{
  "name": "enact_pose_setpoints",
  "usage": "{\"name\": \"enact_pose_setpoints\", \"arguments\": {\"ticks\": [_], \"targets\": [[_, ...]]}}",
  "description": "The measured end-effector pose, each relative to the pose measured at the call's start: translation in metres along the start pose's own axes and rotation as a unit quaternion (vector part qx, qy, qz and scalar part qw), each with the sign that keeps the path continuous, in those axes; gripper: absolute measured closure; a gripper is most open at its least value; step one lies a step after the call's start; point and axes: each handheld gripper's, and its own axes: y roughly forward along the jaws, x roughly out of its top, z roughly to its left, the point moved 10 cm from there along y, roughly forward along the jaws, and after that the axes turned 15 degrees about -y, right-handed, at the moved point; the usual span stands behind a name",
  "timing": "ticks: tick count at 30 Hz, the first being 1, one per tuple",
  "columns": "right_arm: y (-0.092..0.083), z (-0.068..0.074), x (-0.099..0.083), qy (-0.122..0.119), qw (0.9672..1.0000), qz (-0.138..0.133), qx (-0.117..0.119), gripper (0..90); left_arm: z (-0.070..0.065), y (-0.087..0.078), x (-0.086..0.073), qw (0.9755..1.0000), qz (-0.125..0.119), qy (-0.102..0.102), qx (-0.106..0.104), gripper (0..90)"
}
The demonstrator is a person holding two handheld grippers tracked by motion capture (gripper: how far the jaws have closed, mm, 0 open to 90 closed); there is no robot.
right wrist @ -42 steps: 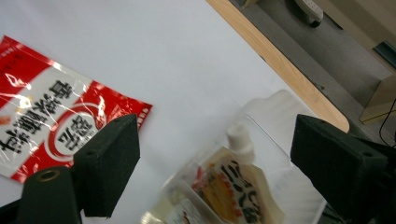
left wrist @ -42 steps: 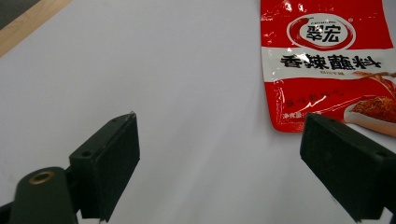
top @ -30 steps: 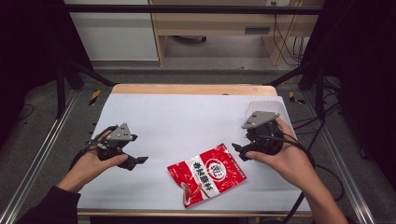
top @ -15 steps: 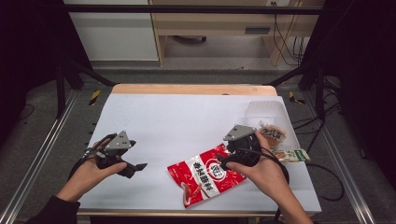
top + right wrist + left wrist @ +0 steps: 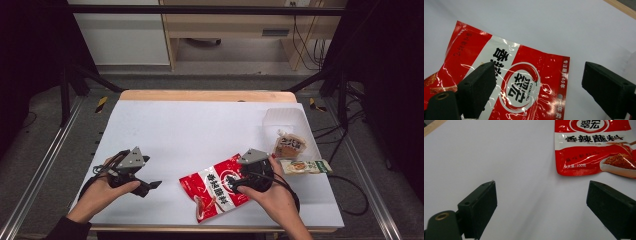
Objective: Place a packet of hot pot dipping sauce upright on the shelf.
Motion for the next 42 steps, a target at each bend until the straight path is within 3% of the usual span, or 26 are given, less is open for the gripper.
{"name": "enact_pose_setpoints", "arguments": {"ticks": [13,22,30,42], "targets": [[-0.001,0.007,-0.02,0.026,0.9997,-0.004,-0.003,11.3,-0.008,0.003,-0.001,1.0,-0.009,0.001,-0.001,9.4],[-0.001,0.01,-0.038,0.028,0.9995,0.007,-0.015,12.1,-0.014,0.01,-0.007,1.0,-0.006,0.002,-0.002,9.4],[0.003,0.01,-0.052,0.042,0.9985,0.011,-0.034,13.7,-0.017,0.019,-0.013,0.9998,-0.016,-0.007,-0.004,9.5],[0.007,0.012,-0.072,0.068,0.997,0.019,-0.03,12.1,-0.014,0.022,-0.023,0.9988,-0.037,-0.031,-0.003,9.9]]}}
